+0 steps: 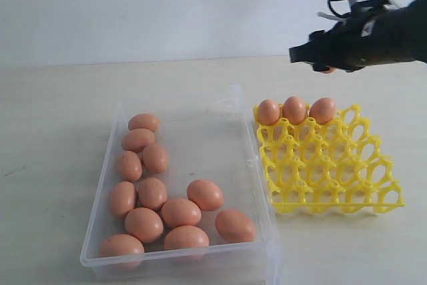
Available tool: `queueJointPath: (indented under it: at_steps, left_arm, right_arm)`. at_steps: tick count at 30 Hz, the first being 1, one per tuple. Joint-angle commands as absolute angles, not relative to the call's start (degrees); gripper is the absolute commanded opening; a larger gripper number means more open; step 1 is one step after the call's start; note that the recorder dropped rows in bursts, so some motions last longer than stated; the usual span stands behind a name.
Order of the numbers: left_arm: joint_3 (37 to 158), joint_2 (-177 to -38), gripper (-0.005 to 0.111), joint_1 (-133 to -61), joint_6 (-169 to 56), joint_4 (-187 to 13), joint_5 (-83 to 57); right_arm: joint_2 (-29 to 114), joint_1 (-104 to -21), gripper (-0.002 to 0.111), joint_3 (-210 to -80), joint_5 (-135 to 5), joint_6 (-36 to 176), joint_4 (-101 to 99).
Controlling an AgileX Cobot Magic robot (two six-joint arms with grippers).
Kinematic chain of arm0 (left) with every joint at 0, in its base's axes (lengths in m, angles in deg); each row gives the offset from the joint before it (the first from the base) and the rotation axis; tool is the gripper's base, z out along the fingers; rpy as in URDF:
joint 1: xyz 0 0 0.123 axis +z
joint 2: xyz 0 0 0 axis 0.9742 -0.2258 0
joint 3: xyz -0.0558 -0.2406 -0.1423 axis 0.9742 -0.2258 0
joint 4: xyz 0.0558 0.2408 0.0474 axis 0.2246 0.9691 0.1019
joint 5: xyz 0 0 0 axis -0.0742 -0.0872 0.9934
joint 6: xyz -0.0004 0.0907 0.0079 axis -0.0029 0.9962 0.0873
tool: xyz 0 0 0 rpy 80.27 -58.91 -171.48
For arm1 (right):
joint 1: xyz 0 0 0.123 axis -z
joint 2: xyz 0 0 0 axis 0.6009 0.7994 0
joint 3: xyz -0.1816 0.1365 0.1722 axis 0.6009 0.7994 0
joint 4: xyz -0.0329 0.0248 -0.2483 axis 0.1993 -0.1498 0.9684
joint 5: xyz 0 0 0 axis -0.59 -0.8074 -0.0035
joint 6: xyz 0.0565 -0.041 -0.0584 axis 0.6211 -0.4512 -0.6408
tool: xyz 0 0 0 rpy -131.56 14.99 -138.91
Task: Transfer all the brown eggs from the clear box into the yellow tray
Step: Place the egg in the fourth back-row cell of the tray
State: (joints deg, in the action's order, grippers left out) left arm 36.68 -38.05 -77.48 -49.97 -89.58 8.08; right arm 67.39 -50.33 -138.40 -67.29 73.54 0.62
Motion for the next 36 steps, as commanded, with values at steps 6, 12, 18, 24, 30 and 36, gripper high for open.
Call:
queueJointPath:
  at_steps: [6, 12, 18, 24, 30, 36]
  left_arm:
    - [36.9, -37.7, 0.000, -77.6, -50.0, -89.8, 7.7]
    - [36.9, -37.7, 0.000, -77.6, -50.0, -89.8, 7.7]
    - [36.9, -37.7, 0.000, -77.6, -50.0, -89.8, 7.7]
    - [36.9, -37.7, 0.000, -77.6, -50.0, -89.8, 7.7]
    - [36.9, -37.7, 0.000, -77.6, -50.0, -89.8, 7.7]
    - [36.9, -37.7, 0.000, -77.6, -50.0, -89.8, 7.7]
  right_arm:
    - [71.9, -41.0, 0.000, -135.4, -59.0, 79.2, 0.4]
    - [77.1, -40.5, 0.000, -135.4, -56.6, 79.2, 0.4]
    - [80.7, -40.5, 0.000, -135.4, -55.5, 80.2, 0.4]
    - [81.9, -40.5, 0.010, -135.4, -52.2, 80.2, 0.4]
    - [82.5, -40.5, 0.041, -135.9, -52.2, 81.3, 0.4]
    - [82.5, -40.5, 0.051, -135.9, -52.3, 81.3, 0.9]
